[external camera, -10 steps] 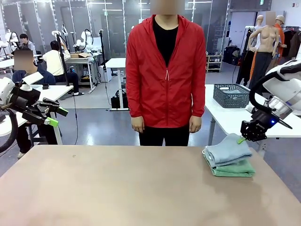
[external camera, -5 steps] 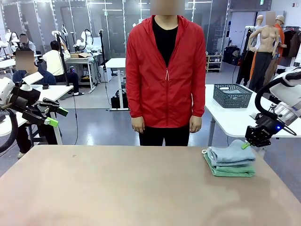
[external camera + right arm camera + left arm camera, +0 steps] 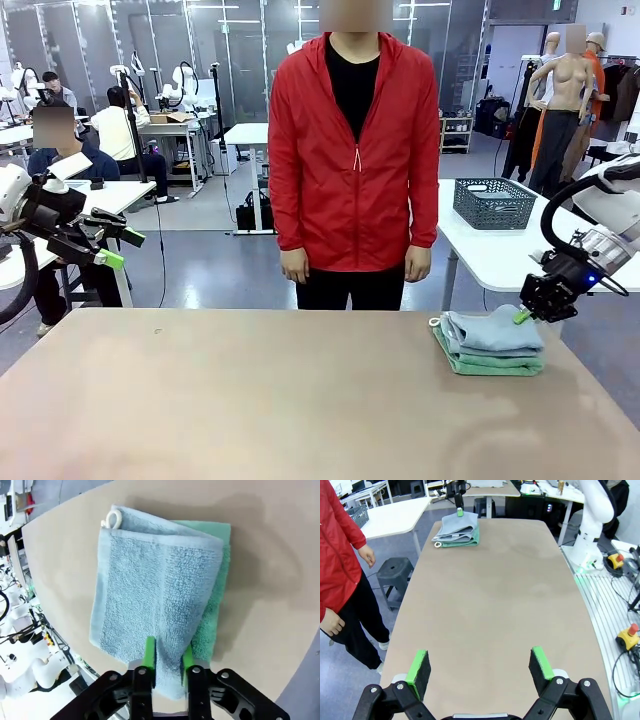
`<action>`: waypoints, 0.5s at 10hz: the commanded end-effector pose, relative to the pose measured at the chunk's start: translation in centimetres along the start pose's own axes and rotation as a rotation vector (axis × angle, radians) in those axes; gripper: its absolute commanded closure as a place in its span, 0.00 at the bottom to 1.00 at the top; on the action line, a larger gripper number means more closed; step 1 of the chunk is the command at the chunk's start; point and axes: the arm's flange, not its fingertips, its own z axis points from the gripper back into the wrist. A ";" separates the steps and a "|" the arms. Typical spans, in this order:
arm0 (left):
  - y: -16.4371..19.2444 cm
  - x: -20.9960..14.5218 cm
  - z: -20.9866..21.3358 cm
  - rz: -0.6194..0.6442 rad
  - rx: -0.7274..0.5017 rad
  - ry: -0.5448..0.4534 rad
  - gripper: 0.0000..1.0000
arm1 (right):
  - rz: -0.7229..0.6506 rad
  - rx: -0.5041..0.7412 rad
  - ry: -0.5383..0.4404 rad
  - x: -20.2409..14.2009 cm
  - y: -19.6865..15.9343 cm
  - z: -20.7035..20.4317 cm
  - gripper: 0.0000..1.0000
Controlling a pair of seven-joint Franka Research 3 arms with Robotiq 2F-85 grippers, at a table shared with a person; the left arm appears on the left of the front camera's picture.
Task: Fold the towels and place them in the basket.
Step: Stack the folded Towel with hook on the right side of the table.
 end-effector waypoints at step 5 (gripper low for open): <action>-0.1 0.2 0.1 -0.006 -0.002 0.006 0.00 | -0.084 -0.386 0.083 0.0 3.7 2.1 0.33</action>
